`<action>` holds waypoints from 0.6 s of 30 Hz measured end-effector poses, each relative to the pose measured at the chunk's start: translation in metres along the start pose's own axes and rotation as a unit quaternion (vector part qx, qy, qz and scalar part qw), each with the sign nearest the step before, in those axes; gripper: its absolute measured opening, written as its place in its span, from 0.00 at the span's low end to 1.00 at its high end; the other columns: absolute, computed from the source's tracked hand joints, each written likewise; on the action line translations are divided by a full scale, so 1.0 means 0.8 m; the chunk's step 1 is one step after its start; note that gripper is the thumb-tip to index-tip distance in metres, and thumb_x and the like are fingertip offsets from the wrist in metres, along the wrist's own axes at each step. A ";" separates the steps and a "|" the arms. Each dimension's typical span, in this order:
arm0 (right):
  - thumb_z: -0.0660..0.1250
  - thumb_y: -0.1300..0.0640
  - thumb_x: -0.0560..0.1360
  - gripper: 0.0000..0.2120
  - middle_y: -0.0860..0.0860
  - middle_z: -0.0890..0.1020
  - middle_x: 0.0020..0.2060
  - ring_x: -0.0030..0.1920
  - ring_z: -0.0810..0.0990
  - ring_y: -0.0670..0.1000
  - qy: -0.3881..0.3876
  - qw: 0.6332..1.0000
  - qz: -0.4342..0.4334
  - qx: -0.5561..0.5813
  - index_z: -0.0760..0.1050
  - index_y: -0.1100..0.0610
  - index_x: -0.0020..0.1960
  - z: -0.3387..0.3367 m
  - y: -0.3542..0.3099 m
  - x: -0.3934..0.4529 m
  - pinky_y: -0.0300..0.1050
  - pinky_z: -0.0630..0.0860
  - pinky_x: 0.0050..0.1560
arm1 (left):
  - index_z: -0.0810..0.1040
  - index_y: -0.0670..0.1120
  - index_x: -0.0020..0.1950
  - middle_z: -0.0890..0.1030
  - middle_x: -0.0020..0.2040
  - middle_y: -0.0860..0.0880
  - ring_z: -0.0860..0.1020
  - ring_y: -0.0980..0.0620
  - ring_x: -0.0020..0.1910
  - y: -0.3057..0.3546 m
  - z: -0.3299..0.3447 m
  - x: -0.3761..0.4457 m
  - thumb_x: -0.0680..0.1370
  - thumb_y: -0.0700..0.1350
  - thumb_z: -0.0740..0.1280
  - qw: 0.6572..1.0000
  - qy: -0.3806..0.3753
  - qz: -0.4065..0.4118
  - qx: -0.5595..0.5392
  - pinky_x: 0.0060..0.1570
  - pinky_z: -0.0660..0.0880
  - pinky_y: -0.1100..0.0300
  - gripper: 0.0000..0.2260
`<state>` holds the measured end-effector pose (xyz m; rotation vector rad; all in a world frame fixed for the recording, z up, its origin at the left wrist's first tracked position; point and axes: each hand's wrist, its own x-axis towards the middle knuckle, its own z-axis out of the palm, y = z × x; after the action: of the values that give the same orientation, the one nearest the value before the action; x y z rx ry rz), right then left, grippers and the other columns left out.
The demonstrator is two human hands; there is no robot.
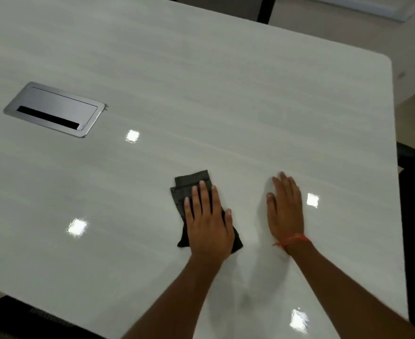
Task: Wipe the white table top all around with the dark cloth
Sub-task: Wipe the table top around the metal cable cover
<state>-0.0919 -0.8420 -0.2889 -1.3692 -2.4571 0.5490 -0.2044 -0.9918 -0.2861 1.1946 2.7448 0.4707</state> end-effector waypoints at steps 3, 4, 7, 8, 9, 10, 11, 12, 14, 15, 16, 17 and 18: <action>0.49 0.51 0.81 0.26 0.58 0.66 0.76 0.77 0.62 0.59 0.017 0.998 -0.008 -0.053 0.68 0.62 0.73 0.011 -0.001 -0.001 0.60 0.58 0.76 | 0.61 0.43 0.79 0.58 0.80 0.40 0.58 0.40 0.79 -0.061 -0.018 -0.011 0.81 0.53 0.57 1.000 0.006 -0.003 0.030 0.76 0.54 0.41 0.28; 0.49 0.52 0.81 0.25 0.58 0.67 0.75 0.76 0.62 0.60 0.022 0.998 -0.005 -0.054 0.68 0.62 0.73 0.011 0.000 0.000 0.61 0.59 0.76 | 0.62 0.44 0.79 0.59 0.80 0.40 0.59 0.39 0.78 -0.091 -0.027 -0.012 0.80 0.54 0.57 0.999 0.009 -0.012 0.047 0.76 0.55 0.41 0.28; 0.49 0.52 0.81 0.25 0.58 0.66 0.75 0.76 0.62 0.60 0.023 0.998 -0.009 -0.065 0.68 0.61 0.73 0.011 0.002 0.001 0.61 0.60 0.75 | 0.62 0.43 0.78 0.59 0.79 0.38 0.60 0.37 0.77 -0.195 -0.059 0.017 0.81 0.55 0.52 0.994 0.014 -0.047 0.101 0.75 0.55 0.39 0.28; 0.49 0.52 0.81 0.25 0.58 0.66 0.76 0.77 0.61 0.59 0.023 0.997 -0.008 -0.074 0.67 0.60 0.74 0.013 0.002 0.002 0.61 0.59 0.75 | 0.62 0.43 0.79 0.59 0.79 0.38 0.59 0.36 0.77 -0.222 -0.067 0.040 0.81 0.55 0.51 0.991 0.018 -0.066 0.111 0.75 0.54 0.38 0.28; 0.49 0.52 0.81 0.25 0.58 0.65 0.76 0.77 0.61 0.59 0.023 0.996 -0.008 -0.081 0.66 0.60 0.75 0.016 0.003 0.002 0.61 0.59 0.75 | 0.61 0.43 0.79 0.59 0.79 0.37 0.59 0.34 0.77 -0.240 -0.071 0.071 0.82 0.56 0.50 0.989 0.017 -0.090 0.114 0.74 0.53 0.37 0.29; 0.48 0.52 0.81 0.25 0.58 0.65 0.76 0.77 0.60 0.59 0.024 0.996 -0.011 -0.083 0.66 0.59 0.75 0.018 0.004 0.002 0.60 0.58 0.76 | 0.61 0.42 0.78 0.59 0.79 0.35 0.58 0.33 0.77 -0.244 -0.071 0.105 0.82 0.57 0.49 0.988 0.013 -0.114 0.108 0.74 0.53 0.36 0.29; 0.49 0.52 0.81 0.25 0.57 0.65 0.77 0.78 0.60 0.58 0.026 0.996 -0.014 -0.084 0.65 0.58 0.75 0.020 0.006 0.003 0.60 0.57 0.76 | 0.61 0.41 0.78 0.59 0.78 0.34 0.58 0.32 0.77 -0.235 -0.069 0.142 0.81 0.57 0.48 0.987 0.012 -0.132 0.096 0.74 0.52 0.35 0.30; 0.49 0.52 0.81 0.25 0.57 0.64 0.77 0.78 0.59 0.58 0.028 0.996 -0.016 -0.083 0.65 0.58 0.75 0.021 0.008 0.005 0.59 0.56 0.77 | 0.61 0.40 0.78 0.59 0.78 0.34 0.58 0.31 0.76 -0.216 -0.061 0.180 0.81 0.58 0.48 0.987 0.012 -0.133 0.084 0.74 0.52 0.34 0.31; 0.49 0.52 0.81 0.25 0.57 0.64 0.77 0.78 0.58 0.57 0.030 0.997 -0.017 -0.068 0.65 0.58 0.76 0.021 0.010 0.005 0.58 0.54 0.77 | 0.62 0.39 0.77 0.60 0.78 0.34 0.59 0.31 0.76 -0.153 -0.034 0.235 0.80 0.57 0.48 0.993 0.008 -0.085 0.076 0.74 0.53 0.35 0.32; 0.49 0.53 0.81 0.25 0.56 0.63 0.77 0.78 0.58 0.56 0.031 0.998 -0.015 -0.054 0.65 0.58 0.76 0.020 0.009 0.004 0.57 0.53 0.78 | 0.62 0.38 0.77 0.61 0.78 0.35 0.60 0.31 0.76 -0.115 -0.018 0.246 0.80 0.57 0.49 0.996 0.010 -0.047 0.074 0.75 0.53 0.35 0.32; 0.50 0.54 0.81 0.25 0.56 0.63 0.77 0.78 0.58 0.55 0.034 0.999 -0.011 -0.032 0.65 0.58 0.76 0.018 0.009 0.003 0.57 0.53 0.78 | 0.62 0.37 0.77 0.61 0.78 0.35 0.60 0.32 0.76 -0.075 -0.004 0.243 0.79 0.56 0.50 0.997 0.020 -0.005 0.068 0.75 0.54 0.35 0.32; 0.51 0.55 0.81 0.24 0.56 0.63 0.77 0.78 0.58 0.55 0.041 0.999 -0.004 -0.003 0.65 0.58 0.76 0.016 0.009 0.003 0.57 0.53 0.78 | 0.61 0.36 0.77 0.61 0.78 0.35 0.60 0.32 0.76 -0.038 0.007 0.225 0.79 0.56 0.51 0.997 0.024 0.045 0.060 0.75 0.54 0.36 0.32; 0.52 0.56 0.81 0.23 0.56 0.63 0.77 0.78 0.58 0.54 0.051 0.998 0.005 0.031 0.65 0.59 0.76 0.014 0.009 0.001 0.57 0.54 0.78 | 0.59 0.35 0.78 0.60 0.78 0.35 0.59 0.33 0.77 -0.007 0.011 0.191 0.79 0.55 0.51 0.993 0.011 0.105 0.052 0.75 0.53 0.37 0.32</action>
<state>-0.0918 -0.8397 -0.3022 -1.3520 -2.3345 0.5402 -0.3107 -0.8821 -0.2929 1.5215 2.7045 0.3678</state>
